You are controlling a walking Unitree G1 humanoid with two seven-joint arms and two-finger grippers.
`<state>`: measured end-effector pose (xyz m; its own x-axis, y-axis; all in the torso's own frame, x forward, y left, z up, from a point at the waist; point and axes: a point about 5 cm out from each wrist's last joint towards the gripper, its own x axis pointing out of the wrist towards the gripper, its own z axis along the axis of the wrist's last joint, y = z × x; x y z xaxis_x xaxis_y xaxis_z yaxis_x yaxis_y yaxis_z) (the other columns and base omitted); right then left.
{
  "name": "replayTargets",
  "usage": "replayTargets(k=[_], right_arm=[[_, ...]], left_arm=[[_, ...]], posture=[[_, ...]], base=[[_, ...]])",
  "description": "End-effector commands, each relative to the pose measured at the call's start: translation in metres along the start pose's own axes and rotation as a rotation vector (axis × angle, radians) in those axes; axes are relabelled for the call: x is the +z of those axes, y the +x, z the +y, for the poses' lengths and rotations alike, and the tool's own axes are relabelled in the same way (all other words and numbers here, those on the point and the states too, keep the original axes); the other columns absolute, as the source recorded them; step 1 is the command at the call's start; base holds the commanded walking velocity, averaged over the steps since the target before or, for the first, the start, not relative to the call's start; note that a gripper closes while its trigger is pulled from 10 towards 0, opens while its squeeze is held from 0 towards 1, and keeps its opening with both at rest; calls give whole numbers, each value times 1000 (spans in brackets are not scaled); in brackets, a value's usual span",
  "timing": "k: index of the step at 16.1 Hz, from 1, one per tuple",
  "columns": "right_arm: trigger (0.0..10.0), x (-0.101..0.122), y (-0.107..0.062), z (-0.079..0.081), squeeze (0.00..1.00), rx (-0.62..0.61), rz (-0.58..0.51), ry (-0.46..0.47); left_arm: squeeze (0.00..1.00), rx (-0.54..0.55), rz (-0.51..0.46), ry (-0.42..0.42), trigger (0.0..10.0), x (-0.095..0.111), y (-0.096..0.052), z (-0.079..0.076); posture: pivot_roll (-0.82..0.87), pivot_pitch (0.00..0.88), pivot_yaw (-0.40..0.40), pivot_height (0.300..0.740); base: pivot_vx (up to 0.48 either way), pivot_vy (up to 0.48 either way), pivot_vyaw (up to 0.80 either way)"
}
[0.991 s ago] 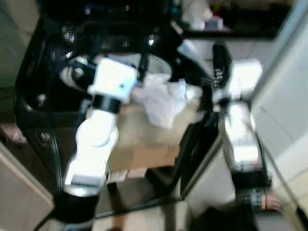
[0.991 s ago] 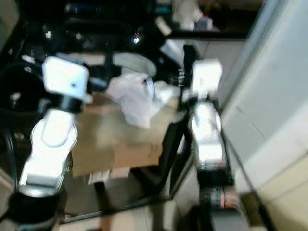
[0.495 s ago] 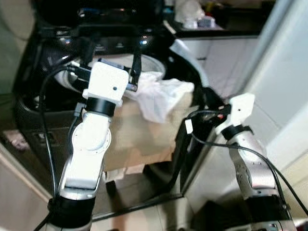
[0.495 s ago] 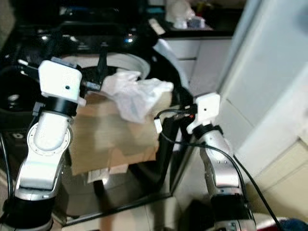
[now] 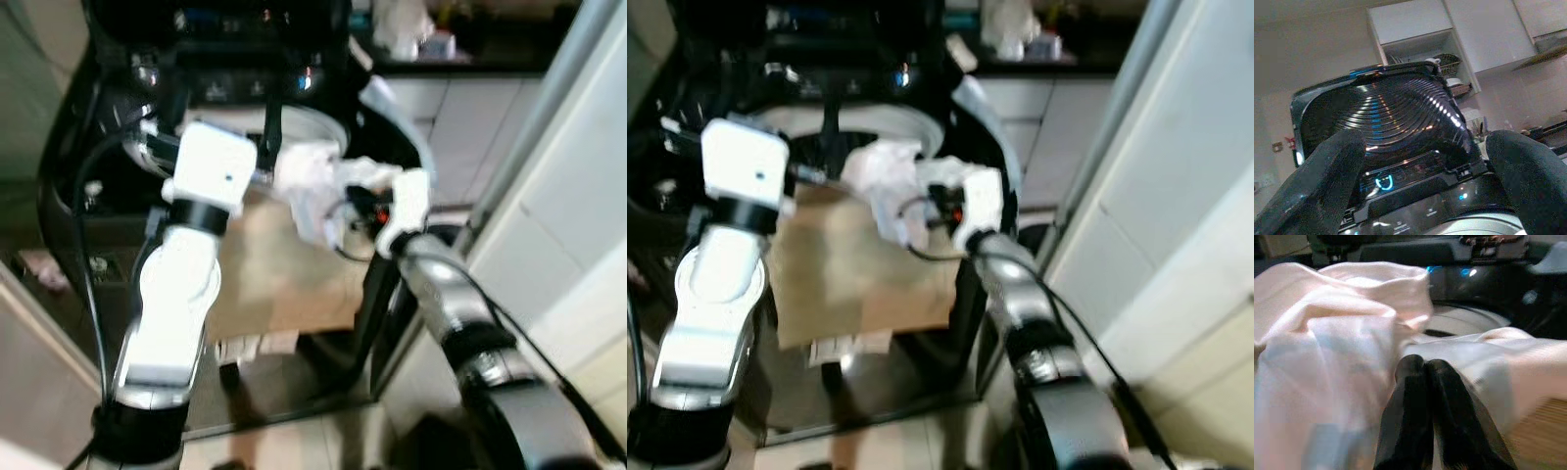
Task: Clothes washing
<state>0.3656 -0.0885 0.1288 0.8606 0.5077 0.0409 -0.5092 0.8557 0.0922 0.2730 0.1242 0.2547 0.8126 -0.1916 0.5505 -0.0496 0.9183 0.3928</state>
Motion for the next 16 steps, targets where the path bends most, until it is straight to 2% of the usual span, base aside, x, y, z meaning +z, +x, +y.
replayTargets(k=[1,2,3,6,9,12,14,15,16], right_arm=[[10000,-4,3,1,0,-1,31,20],[10000,-1,10,5,0,-6,38,23],[10000,7,20,12,0,6,36,-12],[10000,30,44,36,0,36,43,-196],[10000,49,56,47,0,-1,11,-271],[10000,80,60,41,0,-59,-126,-302],[10000,100,56,29,0,-103,-253,-308],[10000,112,47,15,0,-143,-368,-286],[10000,112,35,3,0,-162,-435,-275]], left_arm=[[0,1,0,8,10000,3,-1,1],[0,3,3,14,10000,3,-3,2],[0,6,7,17,10000,3,-4,3],[0,0,15,11,10000,3,-4,0],[0,-6,17,10,10000,3,-3,-1],[0,-1,25,10,10000,2,-4,-1],[0,0,27,9,10000,1,-4,-1],[0,0,28,6,10000,1,-4,-1],[0,-6,30,-2,10000,0,-4,-1]], posture=[[107,0,-52,740],[116,0,-56,740],[122,0,-61,740],[117,0,-59,740],[120,0,-62,740],[113,0,-63,740],[108,0,-64,740],[92,0,-57,740],[77,0,-51,740]], base=[[0,0,0],[0,0,0],[0,0,0],[0,0,0],[0,0,0],[0,0,0],[0,0,0],[0,0,0],[0,0,0]])
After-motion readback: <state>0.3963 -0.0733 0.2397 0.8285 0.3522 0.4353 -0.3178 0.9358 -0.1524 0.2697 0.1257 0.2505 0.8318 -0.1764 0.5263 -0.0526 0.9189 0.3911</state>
